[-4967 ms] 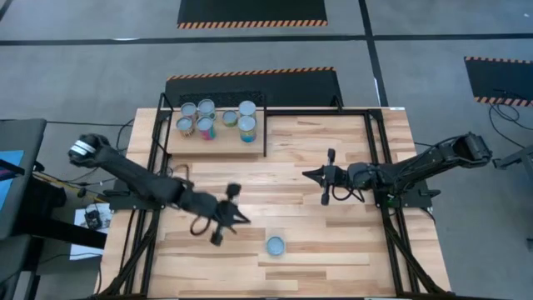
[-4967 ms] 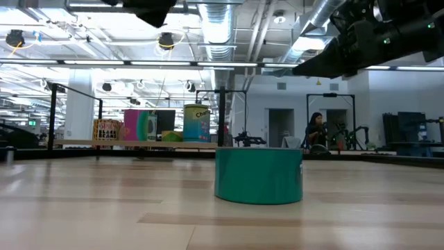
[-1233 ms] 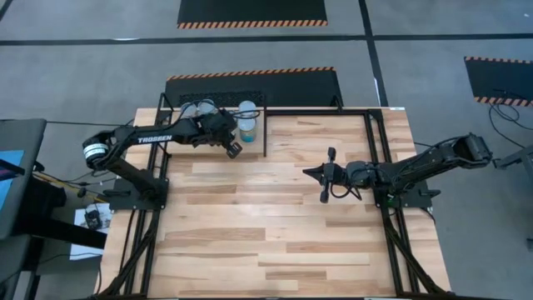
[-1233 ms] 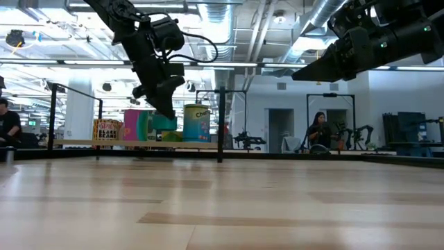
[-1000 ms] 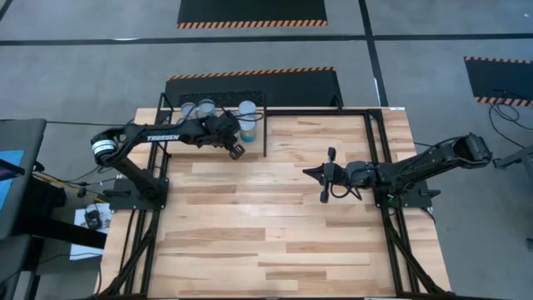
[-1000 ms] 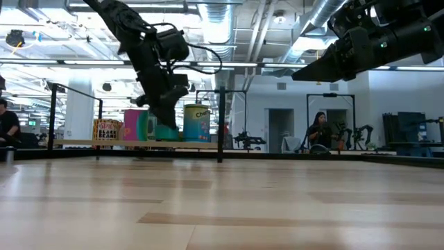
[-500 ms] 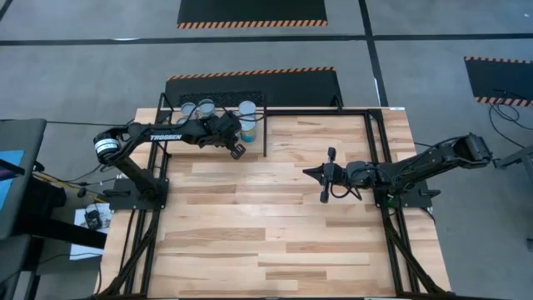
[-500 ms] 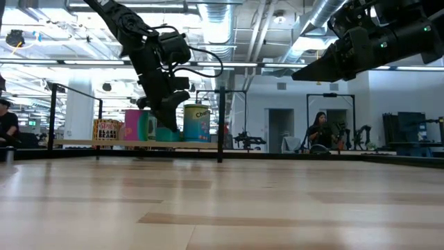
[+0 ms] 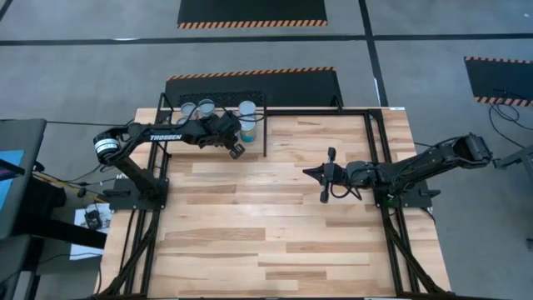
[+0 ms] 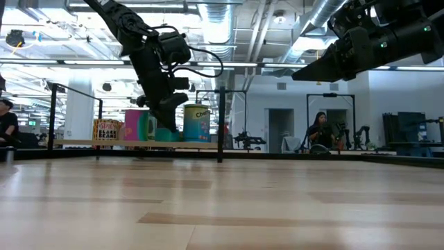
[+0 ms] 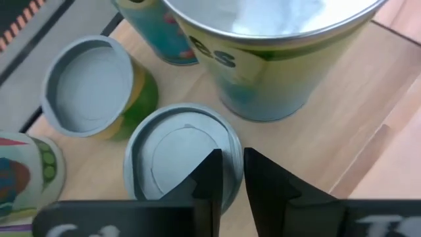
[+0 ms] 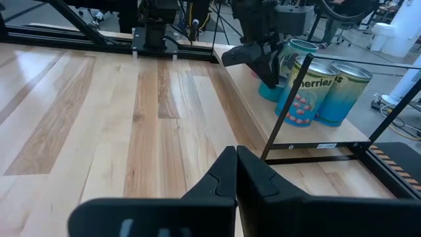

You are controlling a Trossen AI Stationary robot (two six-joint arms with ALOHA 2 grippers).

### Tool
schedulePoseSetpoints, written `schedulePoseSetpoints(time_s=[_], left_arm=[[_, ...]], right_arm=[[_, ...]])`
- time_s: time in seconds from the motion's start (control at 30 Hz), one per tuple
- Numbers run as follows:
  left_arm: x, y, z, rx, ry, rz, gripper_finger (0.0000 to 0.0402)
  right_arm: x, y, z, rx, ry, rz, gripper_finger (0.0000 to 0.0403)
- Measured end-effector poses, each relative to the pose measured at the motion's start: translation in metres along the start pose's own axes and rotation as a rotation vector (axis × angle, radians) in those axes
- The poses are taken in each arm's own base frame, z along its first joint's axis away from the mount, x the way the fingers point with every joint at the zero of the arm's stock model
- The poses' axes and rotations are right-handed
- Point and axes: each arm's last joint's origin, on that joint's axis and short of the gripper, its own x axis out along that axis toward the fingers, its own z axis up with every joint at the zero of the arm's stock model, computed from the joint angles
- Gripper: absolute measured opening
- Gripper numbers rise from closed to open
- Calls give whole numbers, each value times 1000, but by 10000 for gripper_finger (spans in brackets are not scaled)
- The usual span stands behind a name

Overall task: Pick and place cans onto a shelf
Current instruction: Put the canned tuna on the shelf, then return to Home Position

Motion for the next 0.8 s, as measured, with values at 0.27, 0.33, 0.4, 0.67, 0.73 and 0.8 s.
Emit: schedulePoseSetpoints(time_s=[0.27, 0.33, 0.4, 0.67, 0.73, 0.8], left_arm=[[-1, 1, 0, 27, 9, 39, 53], [-4, 2, 5, 31, -1, 37, 53], [-7, 2, 10, 34, -11, 36, 53], [-23, 0, 24, 74, -18, 61, 51], [-31, -5, 23, 99, -24, 68, 45], [-38, -10, 19, 117, -8, 57, 34]], right_arm=[[0, 0, 0, 0, 0, 0, 16], [0, 0, 0, 0, 0, 0, 16], [0, 0, 0, 0, 0, 0, 18], [0, 0, 0, 0, 0, 0, 16], [0, 0, 0, 0, 0, 0, 17], [0, 0, 0, 0, 0, 0, 18]])
